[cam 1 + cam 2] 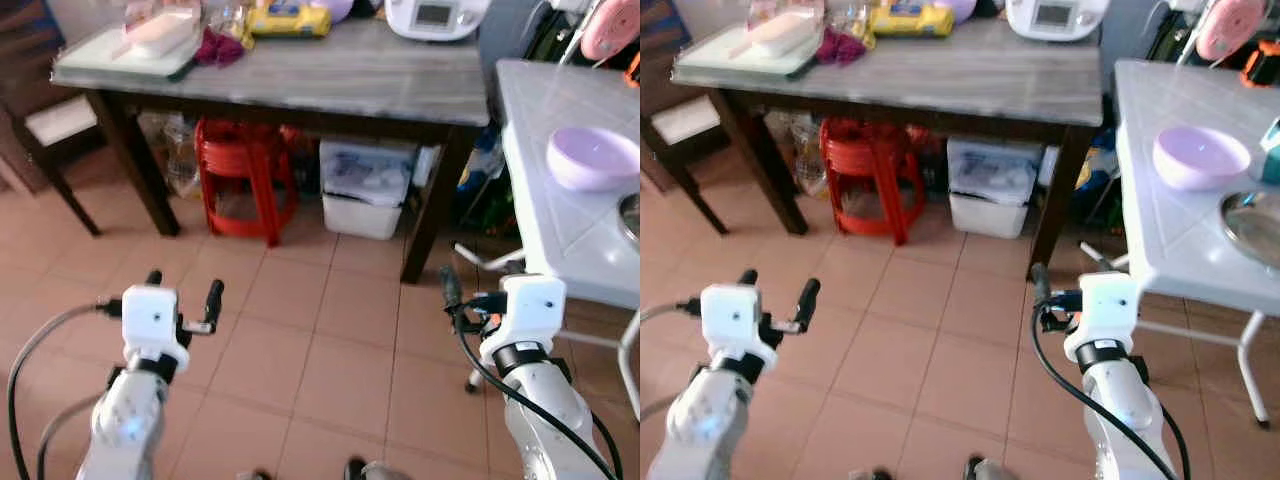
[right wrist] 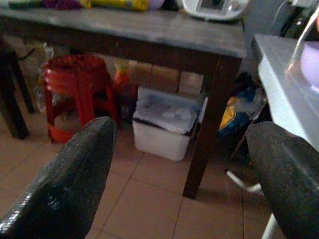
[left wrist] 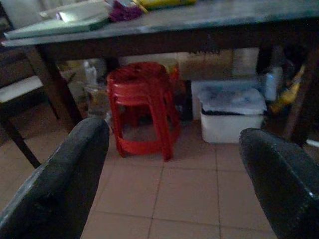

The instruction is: Setting the table

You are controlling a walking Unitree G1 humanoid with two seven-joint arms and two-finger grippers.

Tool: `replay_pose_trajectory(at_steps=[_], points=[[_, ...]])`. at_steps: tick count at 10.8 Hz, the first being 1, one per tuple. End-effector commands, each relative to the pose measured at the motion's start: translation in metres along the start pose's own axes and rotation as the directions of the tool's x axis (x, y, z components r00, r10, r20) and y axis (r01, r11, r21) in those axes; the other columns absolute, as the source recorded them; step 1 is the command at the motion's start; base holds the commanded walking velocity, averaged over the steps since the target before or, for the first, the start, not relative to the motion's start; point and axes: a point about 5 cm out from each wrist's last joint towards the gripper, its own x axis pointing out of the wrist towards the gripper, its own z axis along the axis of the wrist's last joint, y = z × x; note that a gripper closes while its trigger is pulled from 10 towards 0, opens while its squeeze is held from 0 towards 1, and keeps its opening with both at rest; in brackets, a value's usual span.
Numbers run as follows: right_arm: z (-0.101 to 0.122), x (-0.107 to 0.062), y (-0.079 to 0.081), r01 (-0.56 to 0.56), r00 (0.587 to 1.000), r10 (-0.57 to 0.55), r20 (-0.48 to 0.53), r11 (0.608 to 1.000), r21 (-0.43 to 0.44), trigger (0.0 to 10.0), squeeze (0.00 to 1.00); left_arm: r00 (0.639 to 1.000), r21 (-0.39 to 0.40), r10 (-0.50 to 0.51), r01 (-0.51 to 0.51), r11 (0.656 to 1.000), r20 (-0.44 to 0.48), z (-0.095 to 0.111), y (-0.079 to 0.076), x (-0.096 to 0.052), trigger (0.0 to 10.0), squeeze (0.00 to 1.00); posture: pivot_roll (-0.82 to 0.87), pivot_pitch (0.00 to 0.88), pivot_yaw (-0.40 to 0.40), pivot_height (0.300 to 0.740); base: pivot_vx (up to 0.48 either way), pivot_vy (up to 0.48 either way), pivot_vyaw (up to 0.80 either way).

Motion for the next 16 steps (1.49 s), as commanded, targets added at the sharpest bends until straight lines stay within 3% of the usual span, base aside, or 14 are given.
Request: replay_pose_trajectory(at_steps=[1, 4, 6, 8, 13, 16], points=[[0.003, -0.002, -0.001, -0.006, 1.000, 0.006, 0.008, 1.000, -0.005, 10.0, 0.00, 0.999, -0.016, -0.054, 0.054, 0.998, 0.007, 0.006, -0.009, 0.002, 10.0, 0.00, -0.09, 0.198, 0.015, 0.740, 0.000, 0.000, 0.00], [0.002, -0.005, -0.003, 0.029, 1.000, -0.029, -0.001, 1.000, 0.010, 10.0, 0.00, 1.000, -0.078, -0.018, 0.017, 0.997, -0.006, -0.004, -0.026, -0.009, 10.0, 0.00, -0.10, 0.185, 0.038, 0.740, 0.000, 0.000, 0.00], [-0.001, -0.007, -0.001, 0.034, 0.999, -0.033, -0.018, 0.999, 0.020, 10.0, 0.00, 0.999, -0.080, 0.045, -0.047, 0.996, -0.026, -0.008, -0.018, -0.011, 10.0, 0.00, -0.09, 0.183, 0.040, 0.740, 0.000, 0.000, 0.00], [-0.003, -0.005, 0.003, 0.016, 1.000, -0.016, -0.023, 1.000, 0.019, 10.0, 0.00, 0.999, -0.066, 0.041, -0.043, 0.997, -0.025, -0.007, -0.019, -0.009, 10.0, 0.00, -0.08, 0.184, 0.038, 0.740, 0.000, 0.000, 0.00], [-0.005, -0.005, 0.005, 0.021, 0.999, -0.020, -0.039, 0.999, 0.039, 10.0, 0.00, 0.999, -0.079, 0.035, -0.036, 0.996, -0.009, -0.004, -0.022, -0.003, 10.0, 0.00, -0.09, 0.194, 0.044, 0.740, 0.000, 0.000, -0.72], [-0.004, -0.004, 0.009, 0.002, 0.999, 0.000, -0.037, 0.999, 0.047, 10.0, 0.00, 0.999, -0.090, 0.047, -0.047, 0.995, -0.006, -0.003, -0.022, -0.002, 10.0, 0.00, -0.09, 0.198, 0.038, 0.740, 0.000, 0.000, -0.13]])
